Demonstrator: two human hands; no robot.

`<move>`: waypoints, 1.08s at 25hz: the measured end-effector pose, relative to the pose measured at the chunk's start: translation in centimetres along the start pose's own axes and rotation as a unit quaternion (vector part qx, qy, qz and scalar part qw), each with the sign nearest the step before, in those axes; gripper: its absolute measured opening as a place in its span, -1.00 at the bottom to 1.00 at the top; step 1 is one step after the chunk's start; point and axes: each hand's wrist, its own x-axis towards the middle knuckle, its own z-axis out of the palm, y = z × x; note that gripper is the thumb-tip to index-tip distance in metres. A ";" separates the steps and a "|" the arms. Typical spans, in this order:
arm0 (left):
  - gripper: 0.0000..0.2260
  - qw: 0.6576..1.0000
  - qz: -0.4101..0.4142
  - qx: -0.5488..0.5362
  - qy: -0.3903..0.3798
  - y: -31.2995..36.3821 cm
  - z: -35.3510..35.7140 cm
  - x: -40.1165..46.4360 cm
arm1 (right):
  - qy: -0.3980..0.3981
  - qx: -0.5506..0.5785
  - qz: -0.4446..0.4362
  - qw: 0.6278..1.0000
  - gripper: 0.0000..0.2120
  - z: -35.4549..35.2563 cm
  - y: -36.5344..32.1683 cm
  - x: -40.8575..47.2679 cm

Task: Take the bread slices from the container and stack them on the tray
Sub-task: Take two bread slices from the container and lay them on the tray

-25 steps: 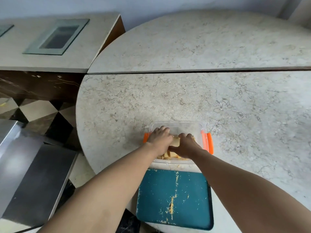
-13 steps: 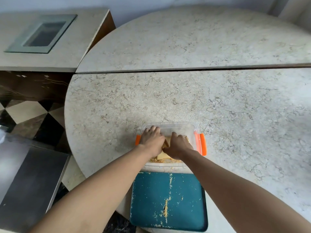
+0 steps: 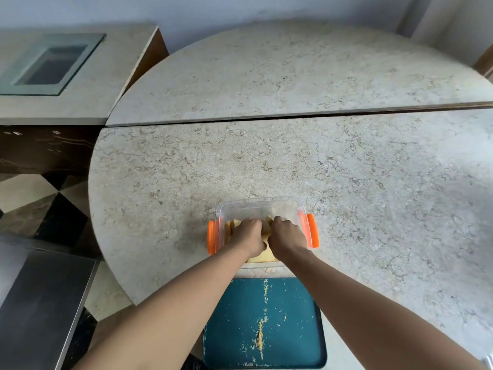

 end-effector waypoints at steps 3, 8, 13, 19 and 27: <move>-0.72 0.998 -0.042 -0.051 0.020 -0.1 0.1 -0.3 | 0.011 0.006 0.003 1.000 -0.70 0.2 0.0 -0.3; -0.83 0.984 -0.055 -0.166 0.043 -0.8 -1.0 -1.5 | 0.051 0.058 -0.005 0.997 -0.80 -0.7 0.0 -1.3; -0.86 0.955 -0.043 -0.271 0.115 -1.4 -3.3 -3.8 | 0.104 0.225 0.020 0.969 -0.92 -2.2 1.1 -4.0; -0.75 0.837 -0.065 -0.519 0.160 -3.9 -4.7 -9.1 | 0.115 0.498 0.027 0.859 -0.86 -3.8 4.4 -9.2; -0.78 0.759 -0.116 -0.637 0.066 -8.1 2.2 -16.6 | -0.004 0.576 0.076 0.814 -0.78 1.2 9.4 -15.5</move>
